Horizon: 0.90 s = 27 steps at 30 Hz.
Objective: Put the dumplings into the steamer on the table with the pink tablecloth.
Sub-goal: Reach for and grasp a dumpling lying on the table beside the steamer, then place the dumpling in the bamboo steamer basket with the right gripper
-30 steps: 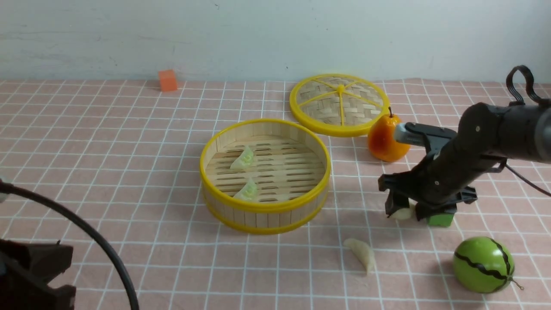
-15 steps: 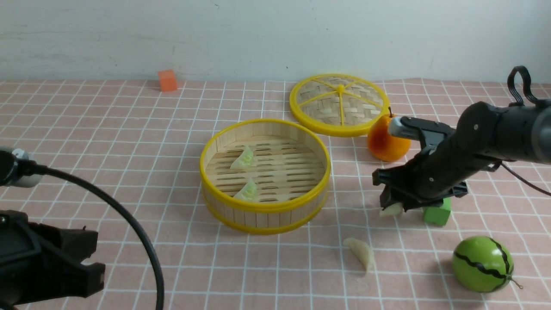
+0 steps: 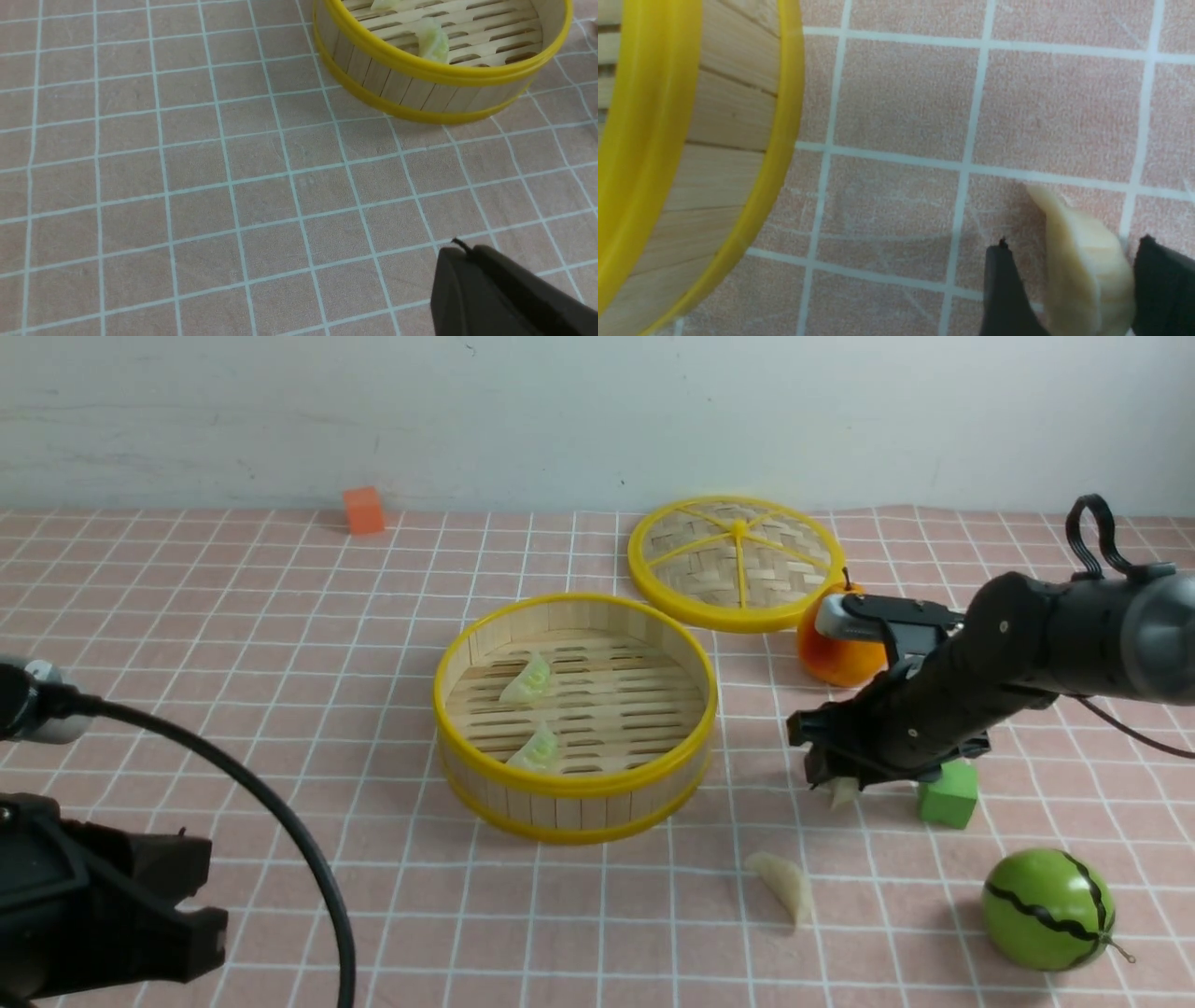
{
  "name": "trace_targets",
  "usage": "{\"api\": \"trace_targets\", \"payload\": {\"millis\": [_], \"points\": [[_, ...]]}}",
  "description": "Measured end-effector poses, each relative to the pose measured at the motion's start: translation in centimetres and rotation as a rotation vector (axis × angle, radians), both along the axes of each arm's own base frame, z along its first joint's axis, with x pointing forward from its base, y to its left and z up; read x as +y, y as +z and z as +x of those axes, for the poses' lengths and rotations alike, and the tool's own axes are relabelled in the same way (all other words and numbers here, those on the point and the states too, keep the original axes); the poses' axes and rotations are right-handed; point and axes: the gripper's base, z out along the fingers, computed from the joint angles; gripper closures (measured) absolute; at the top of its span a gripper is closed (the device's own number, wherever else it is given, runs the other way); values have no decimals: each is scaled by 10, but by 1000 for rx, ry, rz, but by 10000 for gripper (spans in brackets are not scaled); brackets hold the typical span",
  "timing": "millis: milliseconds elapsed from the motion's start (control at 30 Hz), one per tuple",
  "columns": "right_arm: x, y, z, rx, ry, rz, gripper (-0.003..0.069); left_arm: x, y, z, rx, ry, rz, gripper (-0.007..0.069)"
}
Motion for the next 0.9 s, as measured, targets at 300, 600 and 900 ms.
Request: {"api": "trace_targets", "payload": {"millis": [300,600,900], "points": [[4,8,-3,62,112,-20,462,0,0,0,4,1,2,638],[70,112,6,-159,365,88,462,0,0,0,5,1,3,638],[147,75,42,-330,523,53,462,0,0,0,8,2,-9,636]]}}
